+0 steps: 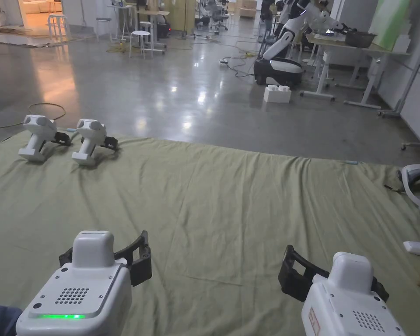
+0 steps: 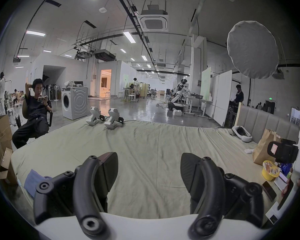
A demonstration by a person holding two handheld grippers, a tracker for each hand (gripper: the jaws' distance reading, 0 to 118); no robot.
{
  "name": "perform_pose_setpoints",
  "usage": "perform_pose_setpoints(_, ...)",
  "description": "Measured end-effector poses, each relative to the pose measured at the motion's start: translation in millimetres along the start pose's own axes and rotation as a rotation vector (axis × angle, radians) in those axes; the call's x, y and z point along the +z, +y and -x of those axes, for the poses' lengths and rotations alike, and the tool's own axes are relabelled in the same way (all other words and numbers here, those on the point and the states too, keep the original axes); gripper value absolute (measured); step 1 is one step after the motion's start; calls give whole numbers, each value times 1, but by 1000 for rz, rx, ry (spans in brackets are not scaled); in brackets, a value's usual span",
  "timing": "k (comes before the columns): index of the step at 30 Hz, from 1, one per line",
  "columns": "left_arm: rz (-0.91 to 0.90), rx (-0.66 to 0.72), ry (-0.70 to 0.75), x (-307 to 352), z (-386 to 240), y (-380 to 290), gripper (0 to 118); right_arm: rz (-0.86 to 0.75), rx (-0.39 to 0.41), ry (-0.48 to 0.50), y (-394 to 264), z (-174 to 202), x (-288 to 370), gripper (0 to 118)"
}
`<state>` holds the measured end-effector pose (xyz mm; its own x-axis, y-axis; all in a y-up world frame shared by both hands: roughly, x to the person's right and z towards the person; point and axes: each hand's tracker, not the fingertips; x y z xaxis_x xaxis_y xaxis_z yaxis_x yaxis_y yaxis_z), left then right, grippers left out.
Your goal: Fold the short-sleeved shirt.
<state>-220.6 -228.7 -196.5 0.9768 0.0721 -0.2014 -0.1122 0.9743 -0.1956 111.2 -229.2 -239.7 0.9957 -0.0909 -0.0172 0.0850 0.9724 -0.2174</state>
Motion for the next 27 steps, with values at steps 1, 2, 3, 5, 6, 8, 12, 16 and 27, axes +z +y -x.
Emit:
perform_pose_setpoints(1,-3,-2,5,0,0,0,93,7,-6,-8,2,0,-1,109)
perform_pose_setpoints(2,-8,-4,8,1,0,0,99,14,-7,-21,3,0,-2,109)
perform_pose_setpoints(3,-12,-9,9,1,1,0,106,19,-8,-34,4,0,-3,109)
perform_pose_setpoints(5,-23,-18,20,1,0,0,109,37,-10,-75,6,0,-6,109)
perform_pose_setpoints(6,-27,-20,27,2,0,0,109,43,-13,-90,7,0,-6,110)
perform_pose_setpoints(8,-26,-15,46,1,0,2,113,56,-30,-127,9,0,-8,110)
perform_pose_setpoints(12,5,-2,70,-5,3,4,114,79,-39,-142,13,0,-11,110)
perform_pose_setpoints(16,15,-14,73,-7,3,6,114,98,-6,-171,16,7,-12,110)
perform_pose_setpoints(27,-10,20,9,-10,4,7,115,88,-48,-63,20,11,-12,111)
